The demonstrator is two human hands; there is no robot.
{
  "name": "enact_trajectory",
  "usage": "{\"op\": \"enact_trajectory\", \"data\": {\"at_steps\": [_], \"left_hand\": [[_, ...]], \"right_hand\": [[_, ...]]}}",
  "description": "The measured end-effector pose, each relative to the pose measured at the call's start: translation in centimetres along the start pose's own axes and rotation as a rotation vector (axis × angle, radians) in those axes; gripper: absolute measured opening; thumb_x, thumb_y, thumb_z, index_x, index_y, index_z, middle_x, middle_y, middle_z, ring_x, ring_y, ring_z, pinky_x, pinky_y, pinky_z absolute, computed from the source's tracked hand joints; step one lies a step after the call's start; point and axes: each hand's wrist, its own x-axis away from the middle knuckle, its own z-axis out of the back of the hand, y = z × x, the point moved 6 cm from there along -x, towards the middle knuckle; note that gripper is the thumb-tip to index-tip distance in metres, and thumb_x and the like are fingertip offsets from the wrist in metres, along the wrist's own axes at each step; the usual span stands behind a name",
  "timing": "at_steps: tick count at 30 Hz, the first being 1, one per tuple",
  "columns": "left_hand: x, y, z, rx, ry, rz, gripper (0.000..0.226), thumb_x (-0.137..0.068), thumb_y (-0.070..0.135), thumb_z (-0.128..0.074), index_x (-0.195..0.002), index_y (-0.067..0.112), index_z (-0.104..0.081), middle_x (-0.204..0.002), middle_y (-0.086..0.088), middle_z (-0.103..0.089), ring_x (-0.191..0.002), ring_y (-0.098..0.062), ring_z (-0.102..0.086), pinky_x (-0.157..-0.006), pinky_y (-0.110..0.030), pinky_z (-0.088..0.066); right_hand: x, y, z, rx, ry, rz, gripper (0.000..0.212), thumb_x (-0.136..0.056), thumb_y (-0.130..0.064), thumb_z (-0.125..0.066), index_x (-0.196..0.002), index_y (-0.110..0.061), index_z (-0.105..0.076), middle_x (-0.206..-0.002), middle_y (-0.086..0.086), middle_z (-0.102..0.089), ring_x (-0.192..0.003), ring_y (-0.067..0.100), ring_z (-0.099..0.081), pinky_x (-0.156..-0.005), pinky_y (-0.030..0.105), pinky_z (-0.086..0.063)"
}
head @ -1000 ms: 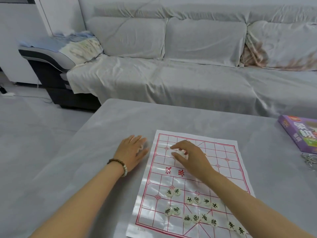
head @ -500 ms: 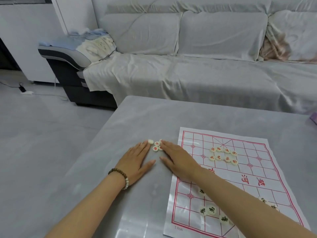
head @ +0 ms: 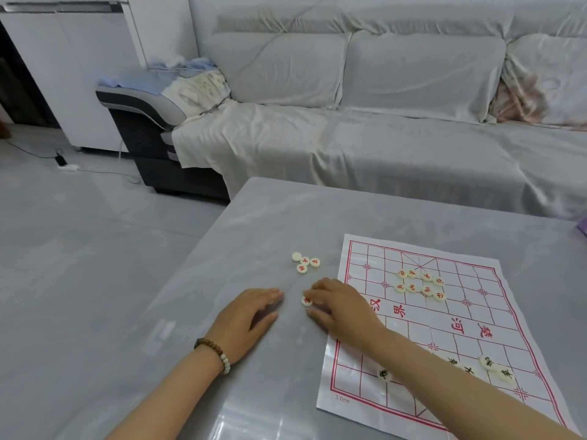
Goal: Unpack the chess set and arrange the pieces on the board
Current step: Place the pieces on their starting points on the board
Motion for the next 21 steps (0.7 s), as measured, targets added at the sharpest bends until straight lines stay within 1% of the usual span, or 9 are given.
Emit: {"op": "enact_trajectory", "data": {"at_steps": [1,2,3,6,9,12,16,18,21], "left_hand": [[0.2,-0.1,0.2,0.037,0.028,0.018,0.045,-0.088,0.049,-0.051,-0.129,0.032,-0.050,-0.128,0.020,-0.046,-0.117,0.002,-0.042,-0.102,-0.018,-0.037],[0.2,-0.4,0.5,0.060,0.064,0.040,0.042,-0.086,0.040,-0.060,-0.127,0.032,-0.052,-0.125,0.020,-0.048,-0.115,0.002,-0.043,-0.100,-0.018,-0.037],[0.2,-0.7,0.7,0.076,0.112,0.060,0.044,-0.083,0.038,-0.065,-0.124,0.032,-0.053,-0.122,0.020,-0.050,-0.112,0.000,-0.045,-0.097,-0.019,-0.039],[-0.2,-1.9,1.3,0.092,0.223,0.144,0.041,-0.071,0.053,-0.069,-0.108,0.036,-0.062,-0.101,0.019,-0.057,-0.095,-0.001,-0.047,-0.084,-0.019,-0.039],[-0.5,-2.4,1.4,0.172,0.253,0.190,0.018,-0.072,0.042,-0.075,-0.088,0.039,-0.067,-0.083,0.017,-0.058,-0.086,-0.002,-0.048,-0.076,-0.017,-0.037],[-0.8,-2.4,1.4,0.205,0.253,0.180,0.013,-0.072,0.039,-0.076,-0.083,0.038,-0.070,-0.078,0.016,-0.060,-0.082,-0.002,-0.050,-0.073,-0.017,-0.040],[-0.7,-2.6,1.4,0.204,0.257,0.207,0.012,-0.072,0.045,-0.073,-0.082,0.040,-0.069,-0.079,0.016,-0.059,-0.083,-0.001,-0.050,-0.075,-0.020,-0.042],[-0.7,-2.6,1.3,0.201,0.263,0.209,0.013,-0.072,0.047,-0.072,-0.082,0.040,-0.069,-0.079,0.017,-0.058,-0.084,-0.001,-0.050,-0.077,-0.021,-0.042],[-0.7,-2.5,1.4,0.191,0.259,0.206,0.014,-0.071,0.050,-0.071,-0.082,0.041,-0.068,-0.079,0.017,-0.058,-0.084,-0.001,-0.050,-0.079,-0.023,-0.043]], "right_hand": [[-0.4,0.0,0.2,-0.047,0.018,-0.023,0.037,-0.094,-0.034,-0.050,-0.128,-0.022,-0.056,-0.128,-0.004,-0.053,-0.116,0.014,-0.049,-0.098,0.025,-0.036],[-0.9,0.1,0.5,-0.099,0.049,-0.059,0.036,-0.092,-0.034,-0.054,-0.126,-0.021,-0.057,-0.126,-0.003,-0.055,-0.115,0.015,-0.049,-0.098,0.028,-0.037],[-1.5,0.2,0.9,-0.148,0.095,-0.097,0.036,-0.090,-0.034,-0.057,-0.124,-0.021,-0.059,-0.125,-0.003,-0.056,-0.115,0.016,-0.050,-0.099,0.030,-0.037],[-4.3,0.6,1.8,-0.181,0.190,-0.206,0.036,-0.087,-0.035,-0.062,-0.119,-0.020,-0.062,-0.119,0.001,-0.058,-0.112,0.019,-0.051,-0.096,0.030,-0.038],[-7.2,1.2,1.1,-0.093,0.140,-0.291,0.036,-0.087,-0.039,-0.060,-0.119,-0.021,-0.062,-0.123,0.002,-0.057,-0.115,0.021,-0.048,-0.096,0.034,-0.037],[-8.8,1.6,0.2,-0.065,0.128,-0.324,0.031,-0.088,-0.034,-0.059,-0.115,-0.021,-0.065,-0.120,0.003,-0.059,-0.113,0.022,-0.051,-0.096,0.033,-0.035],[-9.3,0.5,-0.4,-0.049,0.158,-0.260,0.020,-0.088,-0.029,-0.059,-0.104,-0.025,-0.070,-0.102,0.000,-0.064,-0.100,0.019,-0.055,-0.088,0.027,-0.032],[-8.8,-0.3,-0.8,-0.042,0.144,-0.185,0.019,-0.088,-0.032,-0.058,-0.103,-0.025,-0.069,-0.100,-0.001,-0.064,-0.100,0.017,-0.052,-0.088,0.025,-0.028],[-7.7,-1.3,-1.3,-0.018,0.135,-0.050,0.020,-0.090,-0.032,-0.055,-0.101,-0.024,-0.069,-0.101,-0.002,-0.064,-0.105,0.016,-0.048,-0.095,0.024,-0.022]]}}
